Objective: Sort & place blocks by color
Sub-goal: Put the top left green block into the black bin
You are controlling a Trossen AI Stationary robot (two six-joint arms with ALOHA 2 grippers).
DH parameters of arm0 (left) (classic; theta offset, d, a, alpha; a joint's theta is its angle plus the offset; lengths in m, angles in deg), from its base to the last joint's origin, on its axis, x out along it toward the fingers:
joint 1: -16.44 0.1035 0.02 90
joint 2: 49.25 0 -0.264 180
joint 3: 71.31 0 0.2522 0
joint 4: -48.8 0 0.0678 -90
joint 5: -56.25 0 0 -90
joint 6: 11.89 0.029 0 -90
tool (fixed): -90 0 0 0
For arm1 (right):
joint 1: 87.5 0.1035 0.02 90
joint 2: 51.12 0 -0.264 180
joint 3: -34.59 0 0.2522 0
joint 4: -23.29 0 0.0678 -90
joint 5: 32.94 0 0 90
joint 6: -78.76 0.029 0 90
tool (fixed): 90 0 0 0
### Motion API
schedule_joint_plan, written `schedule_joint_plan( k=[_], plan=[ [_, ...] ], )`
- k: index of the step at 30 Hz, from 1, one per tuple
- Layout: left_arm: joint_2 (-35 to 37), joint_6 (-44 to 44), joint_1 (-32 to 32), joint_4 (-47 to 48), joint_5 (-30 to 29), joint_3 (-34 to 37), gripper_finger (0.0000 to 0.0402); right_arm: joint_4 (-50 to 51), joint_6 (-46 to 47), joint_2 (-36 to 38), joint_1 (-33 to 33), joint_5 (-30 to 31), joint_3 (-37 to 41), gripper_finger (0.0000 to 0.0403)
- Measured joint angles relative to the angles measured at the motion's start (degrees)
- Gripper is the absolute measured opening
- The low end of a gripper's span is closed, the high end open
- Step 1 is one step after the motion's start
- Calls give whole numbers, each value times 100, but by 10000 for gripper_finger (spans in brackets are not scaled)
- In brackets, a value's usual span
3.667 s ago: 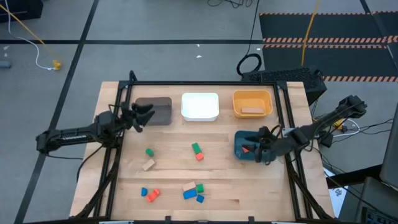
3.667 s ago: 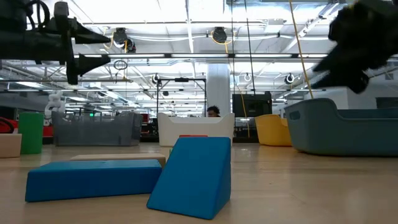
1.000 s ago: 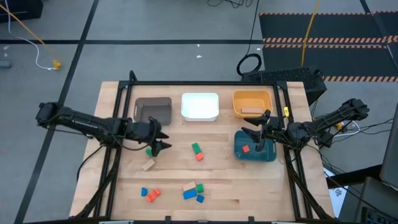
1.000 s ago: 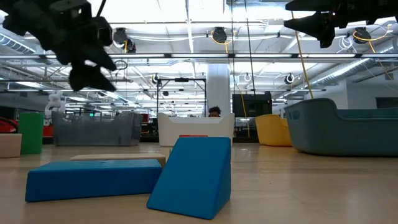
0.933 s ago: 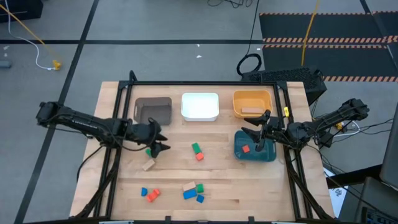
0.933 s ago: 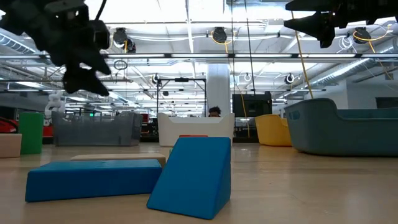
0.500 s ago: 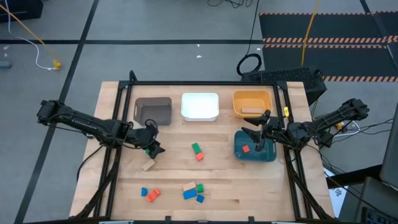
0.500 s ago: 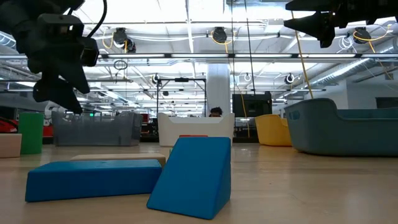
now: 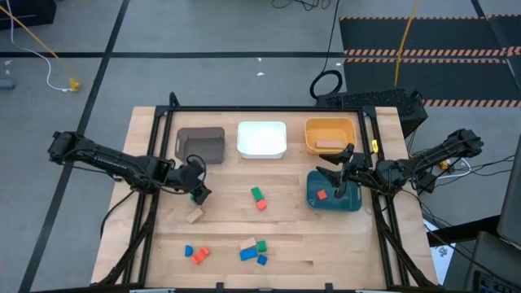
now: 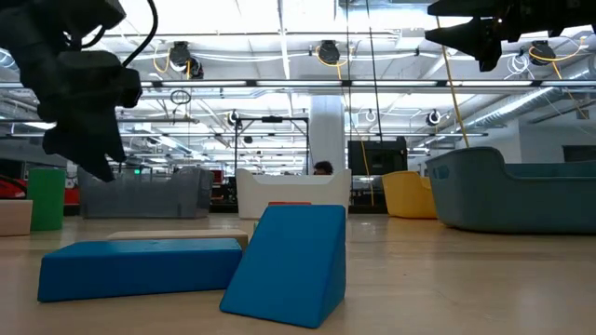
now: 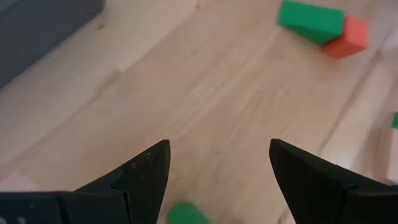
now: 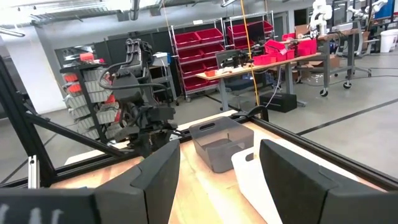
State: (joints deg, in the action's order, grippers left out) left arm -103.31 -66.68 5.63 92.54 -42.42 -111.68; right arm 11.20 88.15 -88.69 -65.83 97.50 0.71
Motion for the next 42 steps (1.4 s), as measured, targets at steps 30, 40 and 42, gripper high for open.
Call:
schedule_joint_plan(
  k=[30,40,42],
  plan=[
    [-1186,-1945,-1296,1631,-346,-874,274,-2,0,1,0,-1,0,215],
    [-1433,-2531,-1296,1607,-341,-873,274,-2,-2,1,0,-1,0,215],
    [-1433,-2522,-1296,1680,-340,-873,273,-2,-2,1,2,-1,0,215]
  ],
)
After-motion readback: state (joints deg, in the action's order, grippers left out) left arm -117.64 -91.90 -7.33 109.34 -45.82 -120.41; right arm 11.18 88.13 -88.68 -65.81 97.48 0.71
